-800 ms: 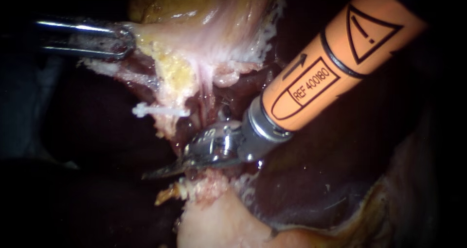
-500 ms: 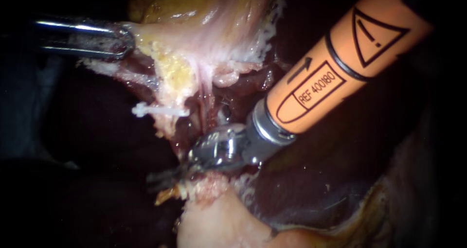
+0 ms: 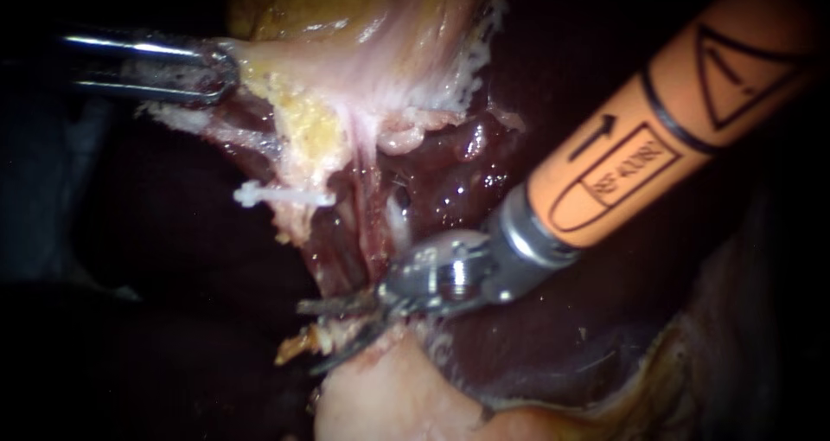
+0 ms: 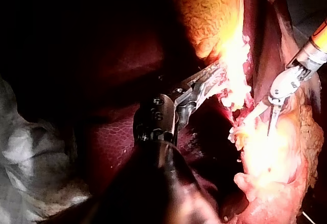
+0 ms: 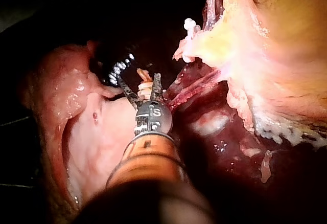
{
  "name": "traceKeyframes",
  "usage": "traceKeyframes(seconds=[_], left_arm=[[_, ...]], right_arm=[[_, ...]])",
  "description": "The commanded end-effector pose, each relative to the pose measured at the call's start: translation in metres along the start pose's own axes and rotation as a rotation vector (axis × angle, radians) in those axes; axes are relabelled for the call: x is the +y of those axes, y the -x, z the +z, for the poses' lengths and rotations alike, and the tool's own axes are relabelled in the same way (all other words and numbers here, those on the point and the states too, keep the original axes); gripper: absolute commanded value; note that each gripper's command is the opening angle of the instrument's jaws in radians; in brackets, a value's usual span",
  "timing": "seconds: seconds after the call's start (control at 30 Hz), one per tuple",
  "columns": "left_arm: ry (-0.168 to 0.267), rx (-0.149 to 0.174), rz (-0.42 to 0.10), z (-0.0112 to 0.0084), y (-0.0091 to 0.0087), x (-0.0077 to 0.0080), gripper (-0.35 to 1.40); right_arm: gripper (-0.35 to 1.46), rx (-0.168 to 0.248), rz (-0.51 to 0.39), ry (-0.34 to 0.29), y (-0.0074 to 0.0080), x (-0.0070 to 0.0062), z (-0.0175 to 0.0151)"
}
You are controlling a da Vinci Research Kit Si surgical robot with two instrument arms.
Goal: Go back from the cut left tube
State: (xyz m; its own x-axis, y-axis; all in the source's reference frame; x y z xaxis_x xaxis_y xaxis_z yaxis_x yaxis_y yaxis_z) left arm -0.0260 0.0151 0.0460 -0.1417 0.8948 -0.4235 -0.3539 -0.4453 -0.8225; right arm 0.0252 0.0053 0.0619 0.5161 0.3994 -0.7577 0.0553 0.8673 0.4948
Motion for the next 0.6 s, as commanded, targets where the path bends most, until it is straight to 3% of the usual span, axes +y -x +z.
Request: traceKeyframes(seconds=[0.03,0.2,0.37,0.6], left_arm=[[0.002,-0.001,0.000,0.0000,0.0000,0.0000,-0.35],[0.002,-0.001,0.000,0.0000,0.0000,-0.0001,-0.35],[0.002,-0.001,0.000,0.0000,0.0000,-0.0001,-0.35],[0.003,-0.001,0.001,0.0000,0.0001,-0.0003,-0.35]], right_arm=[[1.45,0.002,-0.017,0.020,-0.0001,-0.0001,-0.0010],[1.45,-0.047,-0.064,0.107,-0.0001,-0.0003,-0.0067],[1.45,-0.164,-0.092,0.165,0.0008,0.0002,-0.0117],[1.45,-0.192,-0.092,0.211,0.0023,0.0013,-0.0153]])
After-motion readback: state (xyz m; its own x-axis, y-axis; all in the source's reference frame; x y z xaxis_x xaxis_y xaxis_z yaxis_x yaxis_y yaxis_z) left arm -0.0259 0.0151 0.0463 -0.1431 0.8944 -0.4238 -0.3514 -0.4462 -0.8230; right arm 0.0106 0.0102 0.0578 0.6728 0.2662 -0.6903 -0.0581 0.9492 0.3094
